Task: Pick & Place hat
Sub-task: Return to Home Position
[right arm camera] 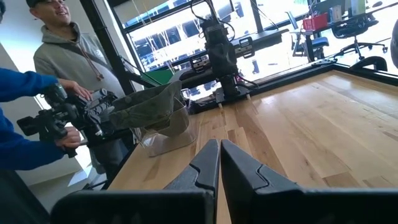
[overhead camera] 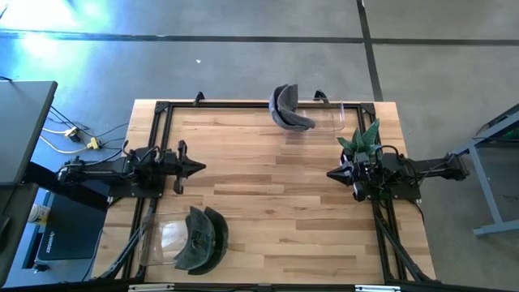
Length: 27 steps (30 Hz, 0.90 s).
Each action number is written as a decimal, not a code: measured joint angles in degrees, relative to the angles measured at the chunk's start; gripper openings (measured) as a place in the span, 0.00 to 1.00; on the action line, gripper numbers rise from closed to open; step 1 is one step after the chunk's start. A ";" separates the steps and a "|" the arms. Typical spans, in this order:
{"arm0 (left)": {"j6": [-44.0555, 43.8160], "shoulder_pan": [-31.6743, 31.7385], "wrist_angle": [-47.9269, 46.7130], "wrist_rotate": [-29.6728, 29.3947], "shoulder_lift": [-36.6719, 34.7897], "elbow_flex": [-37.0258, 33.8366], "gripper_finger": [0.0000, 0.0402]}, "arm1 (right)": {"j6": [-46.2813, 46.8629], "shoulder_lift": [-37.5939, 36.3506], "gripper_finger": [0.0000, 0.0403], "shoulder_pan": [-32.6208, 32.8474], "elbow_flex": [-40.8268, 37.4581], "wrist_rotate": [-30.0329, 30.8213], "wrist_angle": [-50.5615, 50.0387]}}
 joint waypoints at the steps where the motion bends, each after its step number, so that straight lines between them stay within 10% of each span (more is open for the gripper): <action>1: 0.01 -0.12 0.01 0.00 0.00 0.00 0.00 | 0.02 0.02 0.03 0.00 0.00 0.02 0.00; 27: -0.50 -0.01 -0.31 1.81 1.33 0.00 0.00 | 0.02 0.00 0.03 0.00 0.00 0.02 0.00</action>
